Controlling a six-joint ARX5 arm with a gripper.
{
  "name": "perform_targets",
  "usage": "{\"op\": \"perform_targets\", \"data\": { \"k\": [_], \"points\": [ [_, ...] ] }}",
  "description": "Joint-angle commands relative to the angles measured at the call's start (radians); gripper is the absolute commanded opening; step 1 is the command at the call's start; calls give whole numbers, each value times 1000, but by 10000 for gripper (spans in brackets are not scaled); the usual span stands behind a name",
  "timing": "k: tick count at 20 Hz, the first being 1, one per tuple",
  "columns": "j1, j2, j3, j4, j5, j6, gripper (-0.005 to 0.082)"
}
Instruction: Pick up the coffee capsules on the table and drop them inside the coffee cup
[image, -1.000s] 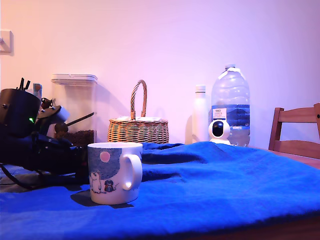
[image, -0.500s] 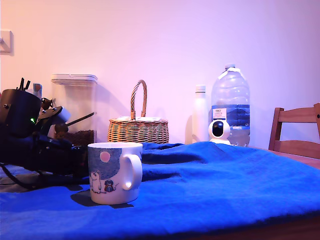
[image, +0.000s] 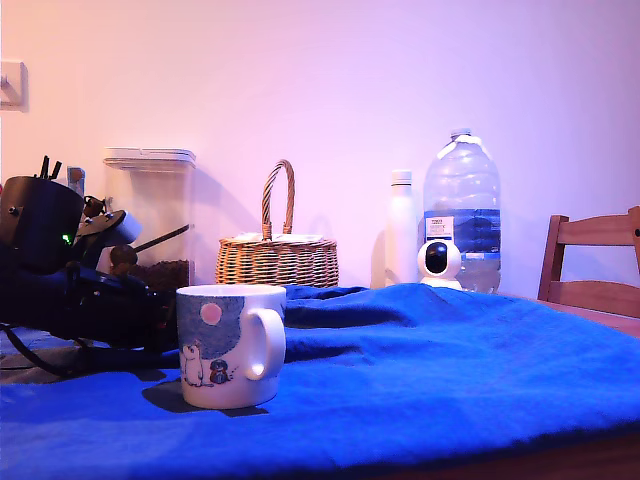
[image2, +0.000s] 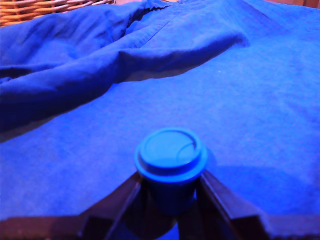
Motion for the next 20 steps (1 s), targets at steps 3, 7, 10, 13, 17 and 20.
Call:
{"op": "perform_targets", "data": {
  "k": [3, 7, 10, 13, 17, 20],
  "points": [
    [-2, -20, 5, -25, 19, -8, 191],
    [-2, -95, 5, -127, 58, -7, 190],
    [0, -159, 3, -208, 58, 0, 191],
    [0, -214, -2, -270, 59, 2, 191],
    [0, -296, -45, -324, 62, 27, 191],
    [0, -375, -117, -322, 61, 26, 191]
  ]
}}
